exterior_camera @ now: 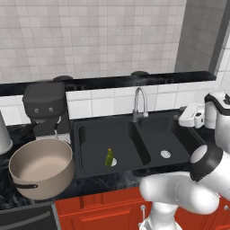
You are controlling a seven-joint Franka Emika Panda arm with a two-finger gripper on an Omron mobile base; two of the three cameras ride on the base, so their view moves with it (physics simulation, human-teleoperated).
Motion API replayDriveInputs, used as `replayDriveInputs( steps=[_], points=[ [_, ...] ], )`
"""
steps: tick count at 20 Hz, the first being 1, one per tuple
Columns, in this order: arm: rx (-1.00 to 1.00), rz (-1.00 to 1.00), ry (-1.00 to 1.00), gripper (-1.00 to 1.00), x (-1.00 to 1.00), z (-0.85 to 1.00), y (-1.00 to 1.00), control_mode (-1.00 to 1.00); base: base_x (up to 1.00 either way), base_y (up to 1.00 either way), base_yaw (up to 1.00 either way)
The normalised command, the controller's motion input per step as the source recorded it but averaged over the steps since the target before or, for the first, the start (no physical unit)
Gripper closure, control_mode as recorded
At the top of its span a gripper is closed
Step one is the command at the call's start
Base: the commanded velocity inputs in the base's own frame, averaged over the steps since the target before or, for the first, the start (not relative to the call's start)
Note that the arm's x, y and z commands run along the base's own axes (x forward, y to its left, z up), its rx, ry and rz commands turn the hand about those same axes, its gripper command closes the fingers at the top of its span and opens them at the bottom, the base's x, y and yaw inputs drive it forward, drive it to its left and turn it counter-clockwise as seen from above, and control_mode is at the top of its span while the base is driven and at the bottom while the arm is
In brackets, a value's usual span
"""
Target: Dump the cucumber from the pot into the sink. Then turn on the water and wash the cucumber. Then turn off the water and put the cucumber back in the pot.
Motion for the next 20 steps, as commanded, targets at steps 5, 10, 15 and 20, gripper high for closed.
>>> replayDriveInputs(
  steps=[5,10,15,20],
  points=[
    [0.0,0.0,0.0,-1.0,0.24,-0.14,0.24,-1.0,0.0,0.0,0.0],
    [0.0,0.0,0.0,-1.0,0.28,-0.07,0.15,-1.0,0.0,0.0,0.0],
    [0.0,0.0,0.0,-1.0,0.34,-0.1,0.12,-1.0,0.0,0.0,0.0],
    [0.0,0.0,0.0,-1.0,0.34,-0.11,0.15,-1.0,0.0,0.0,0.0]
  ],
)
